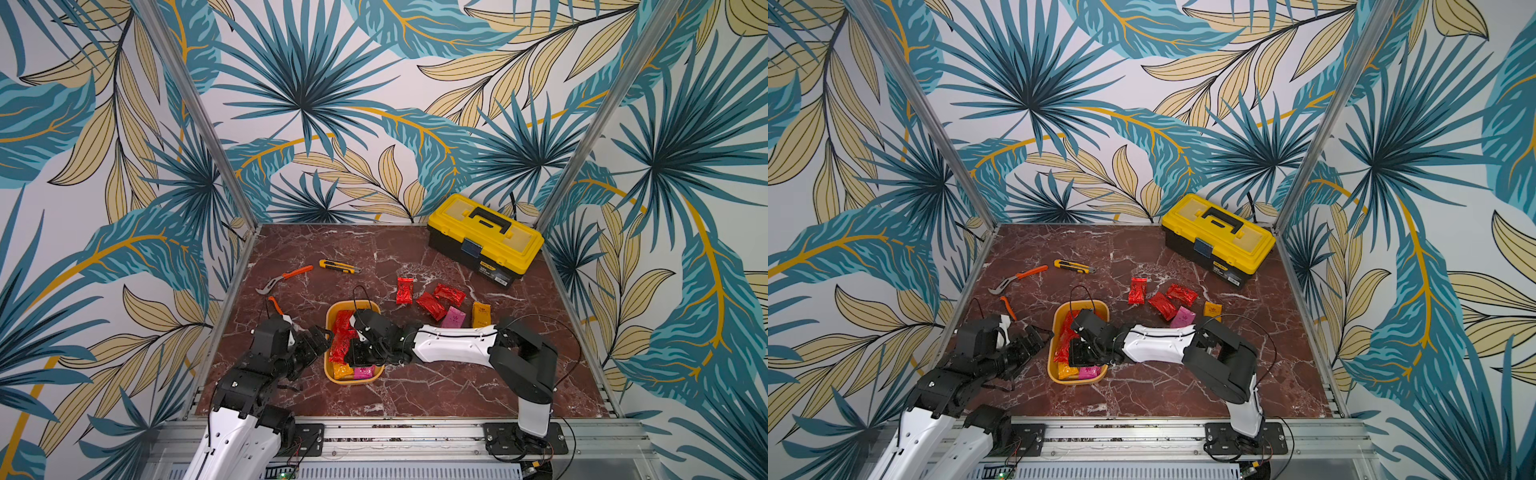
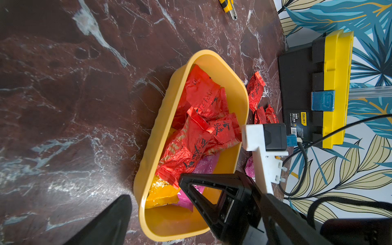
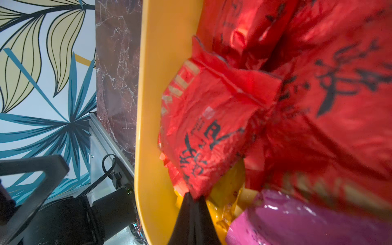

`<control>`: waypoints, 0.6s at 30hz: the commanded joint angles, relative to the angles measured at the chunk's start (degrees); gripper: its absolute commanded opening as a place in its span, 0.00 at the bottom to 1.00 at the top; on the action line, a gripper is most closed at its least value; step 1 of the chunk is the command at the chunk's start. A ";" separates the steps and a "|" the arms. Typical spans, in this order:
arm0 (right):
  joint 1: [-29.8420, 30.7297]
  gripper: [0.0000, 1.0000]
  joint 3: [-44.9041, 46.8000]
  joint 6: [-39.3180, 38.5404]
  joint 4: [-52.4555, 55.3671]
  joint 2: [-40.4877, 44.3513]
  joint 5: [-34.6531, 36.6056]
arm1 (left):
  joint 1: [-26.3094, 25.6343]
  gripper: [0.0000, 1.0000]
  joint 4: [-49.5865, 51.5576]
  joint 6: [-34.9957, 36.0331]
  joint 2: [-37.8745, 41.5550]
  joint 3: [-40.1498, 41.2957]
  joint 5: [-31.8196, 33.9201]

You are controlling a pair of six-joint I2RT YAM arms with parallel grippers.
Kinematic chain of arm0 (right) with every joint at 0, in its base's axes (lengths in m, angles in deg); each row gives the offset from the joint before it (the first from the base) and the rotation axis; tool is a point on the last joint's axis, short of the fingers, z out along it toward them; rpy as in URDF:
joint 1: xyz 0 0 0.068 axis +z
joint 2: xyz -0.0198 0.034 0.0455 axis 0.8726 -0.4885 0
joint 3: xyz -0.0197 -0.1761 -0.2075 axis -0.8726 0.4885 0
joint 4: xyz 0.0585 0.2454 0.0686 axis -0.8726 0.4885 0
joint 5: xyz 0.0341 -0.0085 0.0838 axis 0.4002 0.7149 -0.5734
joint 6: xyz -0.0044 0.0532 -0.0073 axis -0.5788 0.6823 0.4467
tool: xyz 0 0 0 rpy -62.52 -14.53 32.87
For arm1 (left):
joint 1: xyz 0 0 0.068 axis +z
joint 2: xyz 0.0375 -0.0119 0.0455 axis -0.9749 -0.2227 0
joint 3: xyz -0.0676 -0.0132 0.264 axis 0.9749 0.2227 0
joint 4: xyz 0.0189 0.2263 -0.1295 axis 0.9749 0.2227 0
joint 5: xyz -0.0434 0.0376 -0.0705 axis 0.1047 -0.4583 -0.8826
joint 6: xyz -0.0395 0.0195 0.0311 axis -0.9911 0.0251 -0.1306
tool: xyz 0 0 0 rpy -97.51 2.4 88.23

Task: Take the tea bags out of the storage box
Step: Pick up the tea bag from the storage box.

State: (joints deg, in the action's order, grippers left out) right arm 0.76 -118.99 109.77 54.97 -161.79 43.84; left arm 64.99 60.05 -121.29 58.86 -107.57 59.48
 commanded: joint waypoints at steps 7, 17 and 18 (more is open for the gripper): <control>-0.01 0.00 0.66 -3.72 4.88 9.21 4.27 | 0.59 1.00 -0.39 1.00 -1.45 -1.91 -0.32; -6.03 0.00 4.79 -7.40 12.26 21.30 6.85 | 0.45 1.00 -5.18 2.17 -8.35 -7.06 -2.85; -7.16 0.00 5.70 -7.72 13.04 22.87 7.10 | 0.45 1.00 -6.10 2.18 -9.62 -7.62 -3.65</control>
State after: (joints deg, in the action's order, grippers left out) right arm -4.44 -115.93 104.43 62.84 -141.99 48.91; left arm 65.10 57.67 -120.46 51.38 -112.14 57.81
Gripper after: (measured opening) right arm 0.072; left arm 0.998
